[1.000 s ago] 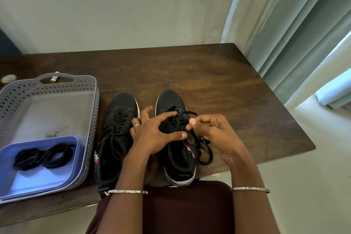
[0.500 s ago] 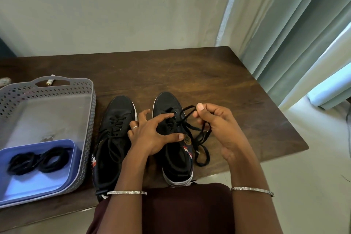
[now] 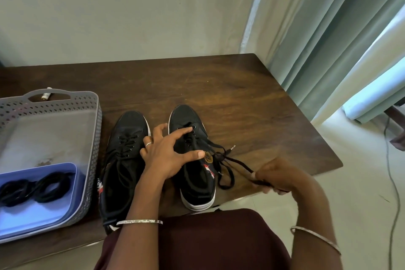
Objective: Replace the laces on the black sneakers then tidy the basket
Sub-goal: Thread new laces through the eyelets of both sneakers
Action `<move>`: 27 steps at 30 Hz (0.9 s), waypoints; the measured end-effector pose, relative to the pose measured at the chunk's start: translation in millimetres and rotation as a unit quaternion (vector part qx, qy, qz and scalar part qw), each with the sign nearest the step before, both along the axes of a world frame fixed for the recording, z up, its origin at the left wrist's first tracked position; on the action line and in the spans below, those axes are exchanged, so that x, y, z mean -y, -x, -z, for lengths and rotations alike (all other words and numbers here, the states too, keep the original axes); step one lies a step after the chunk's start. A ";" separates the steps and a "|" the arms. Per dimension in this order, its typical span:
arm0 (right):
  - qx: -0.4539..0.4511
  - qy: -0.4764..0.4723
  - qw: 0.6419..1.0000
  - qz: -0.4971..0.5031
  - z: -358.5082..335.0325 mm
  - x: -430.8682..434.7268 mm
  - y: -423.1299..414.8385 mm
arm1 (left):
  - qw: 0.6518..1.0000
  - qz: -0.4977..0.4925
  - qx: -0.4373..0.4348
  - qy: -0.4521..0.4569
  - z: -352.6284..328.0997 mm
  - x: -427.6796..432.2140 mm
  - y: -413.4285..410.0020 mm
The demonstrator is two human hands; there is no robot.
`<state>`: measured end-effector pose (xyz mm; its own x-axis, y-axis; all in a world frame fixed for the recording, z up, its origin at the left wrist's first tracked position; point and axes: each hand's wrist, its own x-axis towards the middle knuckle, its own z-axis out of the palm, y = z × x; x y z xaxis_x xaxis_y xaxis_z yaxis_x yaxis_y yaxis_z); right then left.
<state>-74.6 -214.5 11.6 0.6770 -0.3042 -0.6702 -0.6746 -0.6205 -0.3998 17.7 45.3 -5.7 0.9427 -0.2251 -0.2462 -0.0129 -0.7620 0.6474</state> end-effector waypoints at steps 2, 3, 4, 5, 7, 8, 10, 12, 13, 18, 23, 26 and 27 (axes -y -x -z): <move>-0.019 0.089 0.996 -0.021 10.3 -2.6 -8.2 | 1.000 0.017 0.012 0.016 2.4 0.5 -1.3; 0.000 0.127 0.992 -0.008 12.8 -3.8 -12.8 | 0.999 0.025 0.017 0.026 3.7 0.3 -2.0; 0.030 0.157 0.987 0.010 13.6 -6.0 -17.0 | 0.999 0.030 0.023 0.038 4.9 0.1 -2.6; 0.067 0.183 0.981 0.020 13.6 -10.2 -21.7 | 0.998 0.030 0.032 0.051 6.8 0.5 -3.7; 0.152 0.218 0.964 0.028 16.5 -23.1 -31.4 | 0.995 0.023 0.063 0.071 9.4 1.5 -5.4; 0.194 0.218 0.956 0.025 16.6 -32.4 -36.0 | 0.994 0.018 0.082 0.077 10.6 2.2 -6.4; 0.245 0.198 0.949 -0.006 16.5 -51.9 -46.9 | 0.989 0.004 0.114 0.089 11.6 4.0 -7.5; 0.239 0.204 0.947 -0.072 17.1 -69.8 -55.6 | 0.985 -0.019 0.142 0.101 10.8 5.7 -7.6; 0.228 0.212 0.945 -0.101 18.4 -76.3 -59.1 | 0.982 -0.028 0.151 0.107 9.3 6.8 -7.2; 0.244 0.196 0.946 -0.084 25.8 -82.5 -69.1 | 0.975 -0.040 0.177 0.130 10.4 7.8 -8.1; 0.390 -0.094 0.915 0.040 13.4 -77.4 -67.9 | 0.963 -0.001 0.217 0.162 12.2 10.7 -11.9; 0.426 -0.229 0.875 0.015 -1.2 -83.5 -64.2 | 0.958 0.047 0.239 0.154 11.1 22.4 -9.6; 0.435 -0.258 0.863 0.008 -5.5 -85.1 -62.8 | 0.956 0.044 0.249 0.147 11.1 25.6 -9.4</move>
